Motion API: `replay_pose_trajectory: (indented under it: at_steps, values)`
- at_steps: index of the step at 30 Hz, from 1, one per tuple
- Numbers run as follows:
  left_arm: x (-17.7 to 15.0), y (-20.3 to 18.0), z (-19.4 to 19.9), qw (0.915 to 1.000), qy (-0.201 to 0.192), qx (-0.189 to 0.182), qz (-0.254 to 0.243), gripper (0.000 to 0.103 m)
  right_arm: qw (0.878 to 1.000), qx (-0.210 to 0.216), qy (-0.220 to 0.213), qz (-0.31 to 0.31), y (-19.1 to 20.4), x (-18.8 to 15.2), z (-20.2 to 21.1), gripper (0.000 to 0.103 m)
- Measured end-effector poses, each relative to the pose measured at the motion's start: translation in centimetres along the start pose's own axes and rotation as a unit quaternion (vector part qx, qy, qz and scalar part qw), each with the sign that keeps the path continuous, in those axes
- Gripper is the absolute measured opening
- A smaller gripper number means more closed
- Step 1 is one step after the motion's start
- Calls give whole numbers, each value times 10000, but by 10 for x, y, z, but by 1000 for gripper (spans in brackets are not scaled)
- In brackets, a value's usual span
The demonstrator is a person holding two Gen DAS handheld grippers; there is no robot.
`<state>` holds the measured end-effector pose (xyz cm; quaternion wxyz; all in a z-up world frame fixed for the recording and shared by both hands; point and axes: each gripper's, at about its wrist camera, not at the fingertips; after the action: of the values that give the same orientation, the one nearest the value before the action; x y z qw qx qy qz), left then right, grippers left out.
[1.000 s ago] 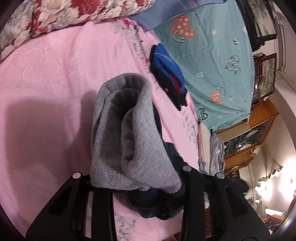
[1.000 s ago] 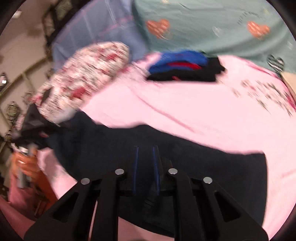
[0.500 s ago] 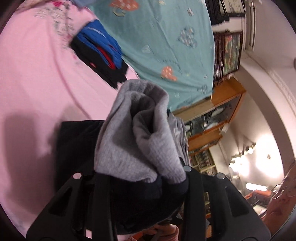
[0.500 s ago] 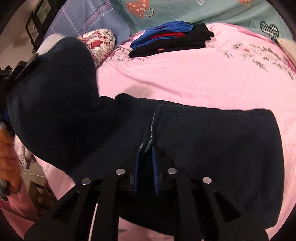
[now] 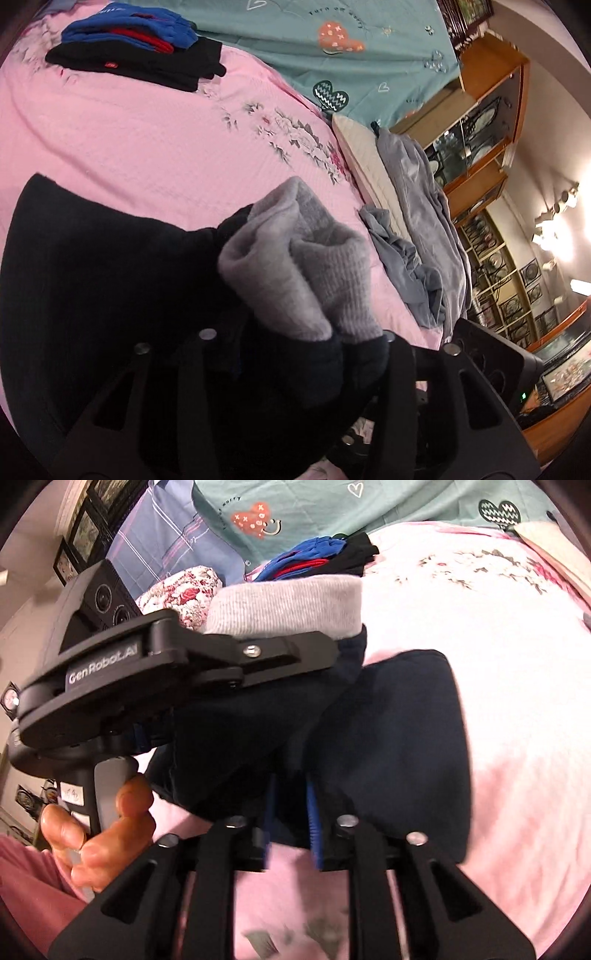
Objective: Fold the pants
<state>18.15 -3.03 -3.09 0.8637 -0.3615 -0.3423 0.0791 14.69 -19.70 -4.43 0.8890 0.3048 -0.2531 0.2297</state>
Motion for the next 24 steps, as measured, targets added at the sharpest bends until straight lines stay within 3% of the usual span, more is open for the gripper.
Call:
replay_pose_trajectory:
  at_steps: [1,3,5,9,14,16,20,24]
  values:
    - [2,-3,6,9999,-37,-78,-86,75,9998,160,-28,-95,-6,0,4,40]
    - [6,-8,31,9985,-432,-254,-228,84,9988,400,-110,-248,-15,-2,15,44]
    - [9,-7,61,9955,-828,-178,-427,90,9986,403,-152,-292,-20,-3,22,47]
    - [12,12,101,9912,-1245,286,-352,91,9981,496,-145,-336,-26,-5,25,51]
    - [1,49,118,9905,-1186,690,36,91,9985,541,-77,-59,-30,0,32,58]
    - [-3,60,119,9905,-1116,784,145,91,9971,760,-69,-81,-35,0,36,60]
    - [-10,71,116,9920,-1003,711,284,91,9886,1315,-31,-737,-53,7,36,67]
    - [-12,63,119,9928,-1046,592,1,91,9807,1208,119,-1532,-68,22,17,67]
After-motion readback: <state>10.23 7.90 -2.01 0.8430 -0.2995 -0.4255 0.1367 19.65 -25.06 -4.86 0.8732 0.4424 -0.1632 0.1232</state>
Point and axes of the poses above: each gripper's, at about its wrist camera, not at the fingertips, and z roughly against the way its jaws point, y to its left, x to its top, and after that the axes turned 4 degrees about -x, right-handed
